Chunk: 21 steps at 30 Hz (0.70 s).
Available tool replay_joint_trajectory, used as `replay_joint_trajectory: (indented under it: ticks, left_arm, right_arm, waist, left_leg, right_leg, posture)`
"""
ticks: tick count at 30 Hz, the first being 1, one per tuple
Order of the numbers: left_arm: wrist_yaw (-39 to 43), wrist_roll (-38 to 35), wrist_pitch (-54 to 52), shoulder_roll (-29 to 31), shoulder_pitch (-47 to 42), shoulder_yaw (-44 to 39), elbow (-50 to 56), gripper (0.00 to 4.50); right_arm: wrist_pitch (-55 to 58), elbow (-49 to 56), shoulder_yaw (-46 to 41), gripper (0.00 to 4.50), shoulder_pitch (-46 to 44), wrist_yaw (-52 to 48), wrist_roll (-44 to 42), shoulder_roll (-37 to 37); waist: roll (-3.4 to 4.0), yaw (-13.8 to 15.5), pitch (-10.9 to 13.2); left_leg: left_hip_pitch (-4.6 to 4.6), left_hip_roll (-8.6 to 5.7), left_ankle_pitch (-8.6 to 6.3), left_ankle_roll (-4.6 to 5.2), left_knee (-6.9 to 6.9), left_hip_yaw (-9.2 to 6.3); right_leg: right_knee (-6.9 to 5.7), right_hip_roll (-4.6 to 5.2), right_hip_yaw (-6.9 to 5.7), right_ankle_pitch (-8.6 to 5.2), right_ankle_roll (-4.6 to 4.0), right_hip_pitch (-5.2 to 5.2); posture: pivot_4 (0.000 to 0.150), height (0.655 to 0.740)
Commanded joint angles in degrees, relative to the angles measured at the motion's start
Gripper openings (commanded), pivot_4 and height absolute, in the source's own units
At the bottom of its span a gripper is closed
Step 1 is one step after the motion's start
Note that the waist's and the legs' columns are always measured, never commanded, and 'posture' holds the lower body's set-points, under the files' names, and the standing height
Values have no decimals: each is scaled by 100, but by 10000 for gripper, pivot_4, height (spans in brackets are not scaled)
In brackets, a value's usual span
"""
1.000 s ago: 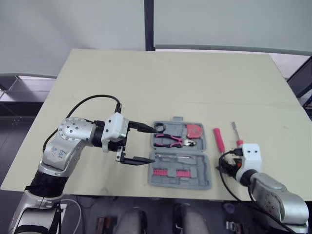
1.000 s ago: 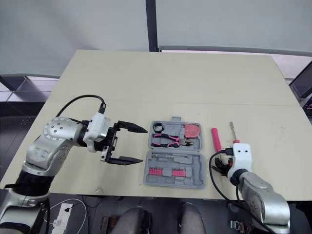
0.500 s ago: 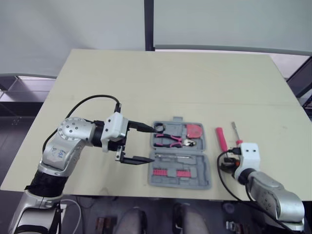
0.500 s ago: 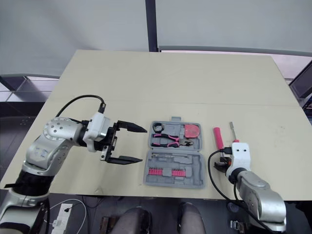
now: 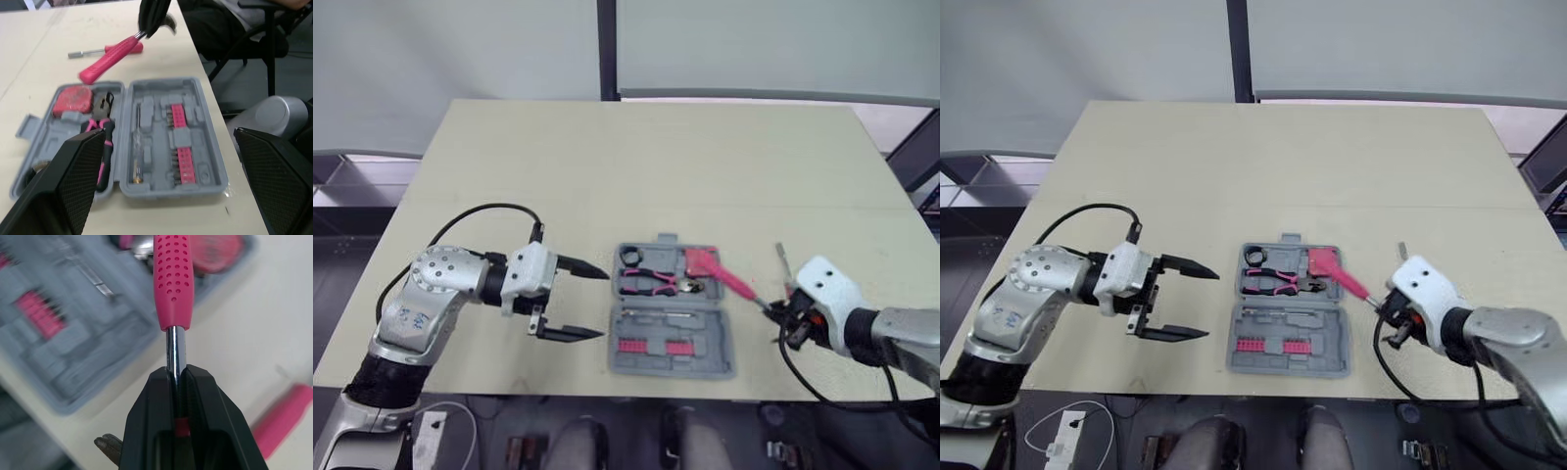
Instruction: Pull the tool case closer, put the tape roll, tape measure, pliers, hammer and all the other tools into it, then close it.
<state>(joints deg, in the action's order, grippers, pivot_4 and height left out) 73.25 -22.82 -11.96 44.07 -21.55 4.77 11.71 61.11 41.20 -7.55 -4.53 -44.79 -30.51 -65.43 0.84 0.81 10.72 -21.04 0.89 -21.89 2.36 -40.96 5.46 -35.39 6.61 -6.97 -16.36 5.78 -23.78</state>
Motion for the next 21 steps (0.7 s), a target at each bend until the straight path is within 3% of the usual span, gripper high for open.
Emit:
replay_joint_trajectory:
  ticks: [1,6,11,21]
  left_arm:
    - [155,401,609,141,140,86,-274,45000]
    - [133,628,893,112,223,192,-451,45000]
    - [105,627,867,104,265,228,-383,45000]
    - [66,597,798,97,259,224,-342,45000]
  right_arm:
    - [-61,89,1045,657,-1141,-526,81,-320]
    - [174,-153,2636,657,-2535,-788,405,115]
    - [38,-423,3707,657,-3197,-831,1016,423]
    - [-304,-847,4394,657,-3512,-1058,1712,802]
  waist:
    - [-3,-30,1]
    - [-5,-65,3]
    - [-5,-79,2]
    - [-5,-86,2]
  left_leg:
    - [0,2,0,0,-5,-1]
    - [-17,-1,-1,0,-5,-12]
    - [-25,-6,-3,3,-10,-10]
    - [-21,-4,-2,2,-14,-5]
  right_leg:
    - [0,-1,8,0,0,1]
    - [5,8,8,0,-1,-6]
    - [6,15,5,1,1,-9]
    - [-5,13,-42,1,1,-11]
  posture:
    - [1500,7400]
    - [1500,7400]
    - [1500,7400]
    - [1500,7400]
